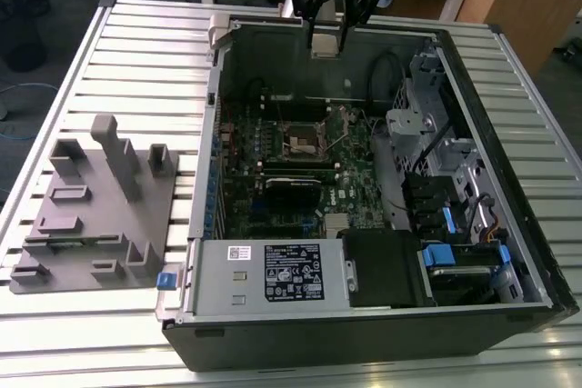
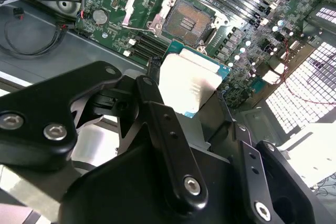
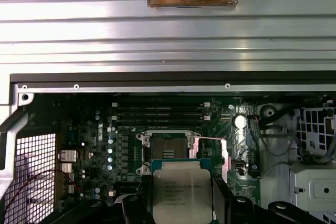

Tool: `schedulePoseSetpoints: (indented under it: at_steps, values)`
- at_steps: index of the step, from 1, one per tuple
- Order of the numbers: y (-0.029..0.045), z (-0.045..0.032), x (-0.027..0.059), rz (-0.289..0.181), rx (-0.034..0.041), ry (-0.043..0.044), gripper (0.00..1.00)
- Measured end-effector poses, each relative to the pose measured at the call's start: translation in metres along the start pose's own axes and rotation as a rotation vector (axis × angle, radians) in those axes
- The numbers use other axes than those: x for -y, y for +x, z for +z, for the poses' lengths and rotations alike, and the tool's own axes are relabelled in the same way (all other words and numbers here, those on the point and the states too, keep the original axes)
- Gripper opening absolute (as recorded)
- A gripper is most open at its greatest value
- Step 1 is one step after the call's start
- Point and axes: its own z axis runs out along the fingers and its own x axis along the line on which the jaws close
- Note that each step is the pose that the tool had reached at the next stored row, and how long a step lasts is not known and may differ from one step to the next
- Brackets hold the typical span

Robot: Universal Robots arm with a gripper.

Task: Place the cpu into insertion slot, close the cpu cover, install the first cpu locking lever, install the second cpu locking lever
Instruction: 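Place the cpu into insertion slot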

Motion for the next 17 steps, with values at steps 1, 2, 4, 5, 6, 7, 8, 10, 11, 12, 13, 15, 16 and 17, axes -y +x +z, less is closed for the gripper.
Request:
schedulePoseSetpoints:
  at_steps: [1, 2, 4, 5, 6, 7, 8, 10, 11, 12, 13, 15, 16, 17]
  values:
    - [0.0000, 0.0015, 0.0001, 0.000, 0.0001, -0.0002, 0.54]
    - [-0.0001, 0.0028, 0.0003, 0.000, 0.0001, -0.0003, 0.54]
    - [0.0000, 0.0031, 0.0003, 0.000, 0.0001, -0.0003, 0.54]
    - [-0.0001, 0.0034, 0.0003, 0.000, 0.0002, -0.0004, 0.54]
    - [-0.0001, 0.0038, 0.0004, 0.000, 0.0002, -0.0003, 0.54]
    - [-0.0001, 0.0042, 0.0004, 0.000, 0.0001, -0.0003, 0.54]
    - [-0.0001, 0.0046, 0.0004, 0.000, 0.0001, -0.0002, 0.54]
    - [-0.0001, 0.0053, 0.0005, 0.000, 0.0001, -0.0002, 0.54]
    - [-0.0001, 0.0056, 0.0005, 0.000, 0.0001, -0.0002, 0.54]
    - [-0.0001, 0.0061, 0.0006, 0.000, 0.0001, -0.0002, 0.54]
    - [-0.0001, 0.0066, 0.0006, 0.000, 0.0001, -0.0002, 0.54]
    - [-0.0002, 0.0082, 0.0008, 0.000, 0.0004, -0.0003, 0.54]
    - [-0.0001, 0.0093, 0.0009, 0.000, 0.0008, -0.0003, 0.54]
    - [-0.0001, 0.0104, 0.0009, 0.000, 0.0012, -0.0002, 0.54]
